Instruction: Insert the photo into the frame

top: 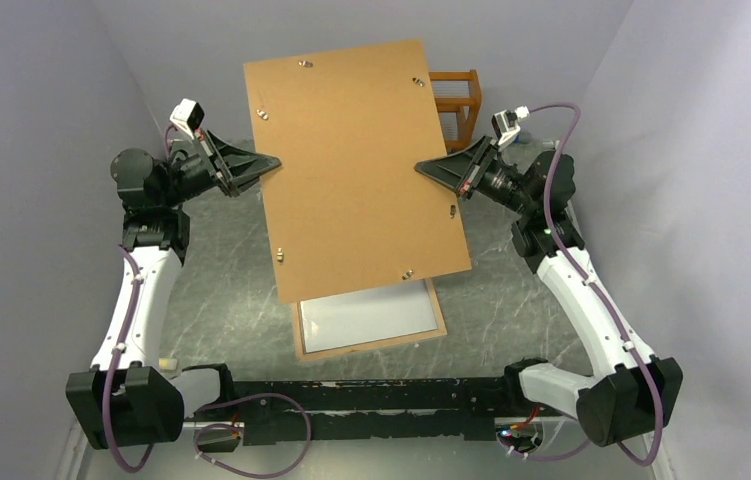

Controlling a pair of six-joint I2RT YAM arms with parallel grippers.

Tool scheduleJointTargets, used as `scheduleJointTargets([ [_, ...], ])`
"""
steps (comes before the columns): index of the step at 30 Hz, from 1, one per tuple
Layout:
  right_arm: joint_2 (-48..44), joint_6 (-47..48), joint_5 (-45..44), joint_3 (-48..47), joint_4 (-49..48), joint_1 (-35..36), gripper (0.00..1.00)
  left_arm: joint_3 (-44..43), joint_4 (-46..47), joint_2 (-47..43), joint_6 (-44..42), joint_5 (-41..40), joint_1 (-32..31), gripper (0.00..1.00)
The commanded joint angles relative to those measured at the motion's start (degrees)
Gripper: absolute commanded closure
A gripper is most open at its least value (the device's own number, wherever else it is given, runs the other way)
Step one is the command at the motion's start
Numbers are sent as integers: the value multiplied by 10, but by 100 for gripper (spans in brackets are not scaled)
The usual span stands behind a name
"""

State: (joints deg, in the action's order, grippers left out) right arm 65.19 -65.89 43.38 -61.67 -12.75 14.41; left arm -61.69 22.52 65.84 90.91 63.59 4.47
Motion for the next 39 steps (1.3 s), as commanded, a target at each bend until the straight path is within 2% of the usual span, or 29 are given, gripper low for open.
scheduleJointTargets([
  [1,-6,-40,56,30,-102,4,100,-9,-11,-29,-45,16,-6,92],
  [2,-11,-42,54,44,-106,3,100,-16,-57,-33,-86,18,-6,84],
  [4,-23,-53,52,75,-132,2,100,-38,-229,-35,-192,11,-6,64],
  [7,-43,-70,47,114,-141,-1,100,-63,-396,-30,-318,-11,-5,29],
  [8,-53,-80,43,128,-145,-2,100,-72,-428,-27,-342,-14,-5,22],
  [10,-71,-113,38,159,-175,-1,100,-90,-479,-16,-383,-24,-4,16],
  [13,-94,-138,25,199,-175,-1,100,-122,-582,2,-443,-91,-3,14],
  [15,-103,-138,20,230,-169,-1,100,-136,-668,15,-486,-166,-2,13],
  [17,-107,-140,17,259,-179,0,100,-133,-710,20,-508,-238,-2,12],
  [20,-109,-133,15,289,-185,-1,100,-109,-728,18,-522,-305,-2,11],
  [24,-103,-97,10,313,-172,-1,100,-60,-700,16,-516,-313,-2,10],
  [29,-60,-44,2,330,-174,-1,100,6,-648,42,-498,-299,-2,15],
  [39,45,56,-19,303,-211,-1,100,44,-580,192,-536,-290,-2,21],
])
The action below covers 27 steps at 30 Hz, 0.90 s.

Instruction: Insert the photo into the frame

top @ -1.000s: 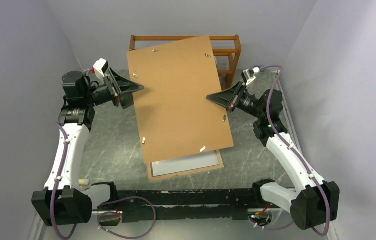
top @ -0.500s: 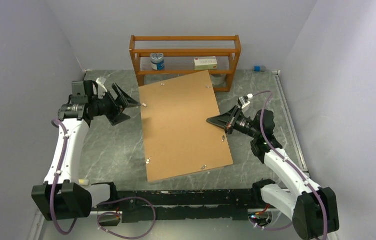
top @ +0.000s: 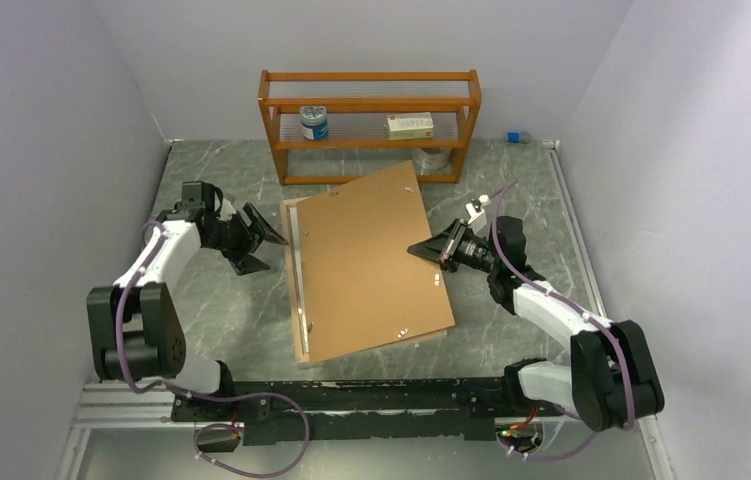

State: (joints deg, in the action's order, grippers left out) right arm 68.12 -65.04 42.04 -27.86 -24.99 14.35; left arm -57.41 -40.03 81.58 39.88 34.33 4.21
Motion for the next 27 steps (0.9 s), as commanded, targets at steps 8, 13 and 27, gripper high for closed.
scheduleJointTargets([
  [8,111,62,8,-43,-152,1,100,2,83,116,-25,3,1,33],
  [13,149,47,10,-53,-187,5,100,-2,71,156,-44,-25,1,42],
  [27,246,33,22,-89,-237,17,100,3,82,230,-52,-4,0,62],
])
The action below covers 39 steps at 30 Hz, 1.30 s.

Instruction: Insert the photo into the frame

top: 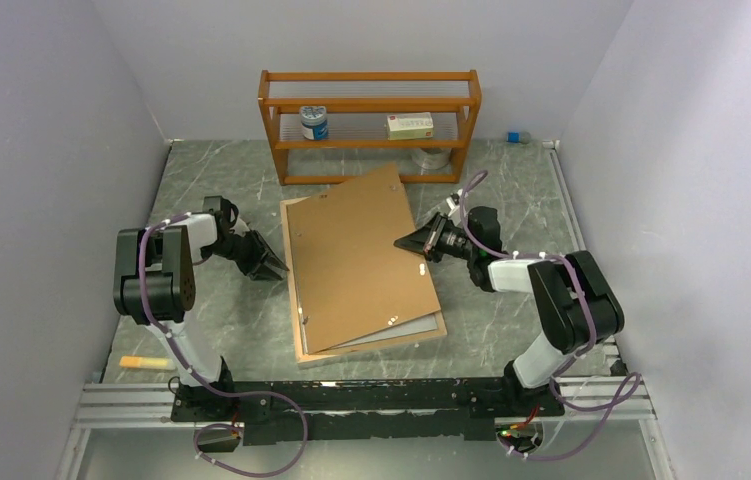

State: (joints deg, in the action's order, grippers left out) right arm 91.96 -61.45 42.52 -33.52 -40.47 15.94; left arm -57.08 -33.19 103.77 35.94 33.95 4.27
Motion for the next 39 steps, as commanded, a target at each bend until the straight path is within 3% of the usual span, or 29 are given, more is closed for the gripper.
scheduleJointTargets([
  [1,10,-2,16,-32,-81,1,100,-1,13,10,-12,0,0,62],
  [20,32,6,-38,-30,-30,52,100,12,35,27,32,42,0,65],
  [30,6,66,-80,-36,90,62,67,15,33,29,31,37,0,67],
  [39,-19,161,-137,-94,279,68,38,5,22,27,22,26,0,61],
])
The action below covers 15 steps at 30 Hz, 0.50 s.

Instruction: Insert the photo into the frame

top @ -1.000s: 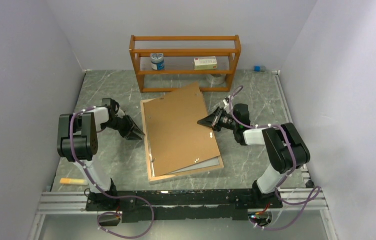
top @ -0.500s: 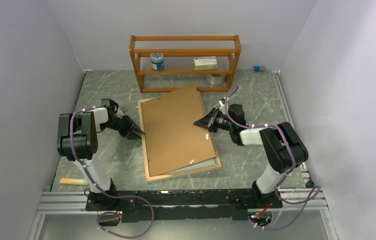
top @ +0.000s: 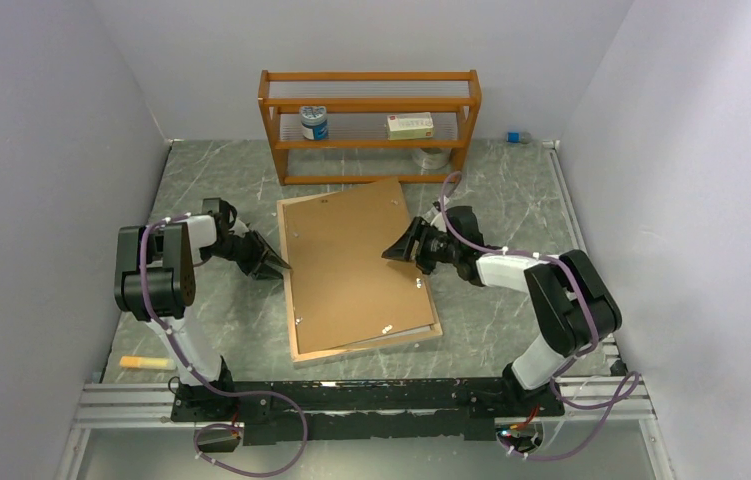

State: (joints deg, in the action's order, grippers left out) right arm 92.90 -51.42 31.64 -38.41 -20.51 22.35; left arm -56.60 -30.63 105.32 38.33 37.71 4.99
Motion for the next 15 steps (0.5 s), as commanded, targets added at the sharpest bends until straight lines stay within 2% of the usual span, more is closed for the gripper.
scheduleJointTargets([
  [1,-27,71,-33,-52,99,4,33,0,-5,11,-3,-12,-7,61],
  [4,-26,94,-48,-70,139,6,23,0,-4,12,-5,-11,-7,59],
  [10,-15,140,-98,-121,253,13,21,1,-5,13,-8,-11,-7,56],
  [15,4,161,-140,-164,309,37,21,0,-6,16,-11,-10,-7,54],
])
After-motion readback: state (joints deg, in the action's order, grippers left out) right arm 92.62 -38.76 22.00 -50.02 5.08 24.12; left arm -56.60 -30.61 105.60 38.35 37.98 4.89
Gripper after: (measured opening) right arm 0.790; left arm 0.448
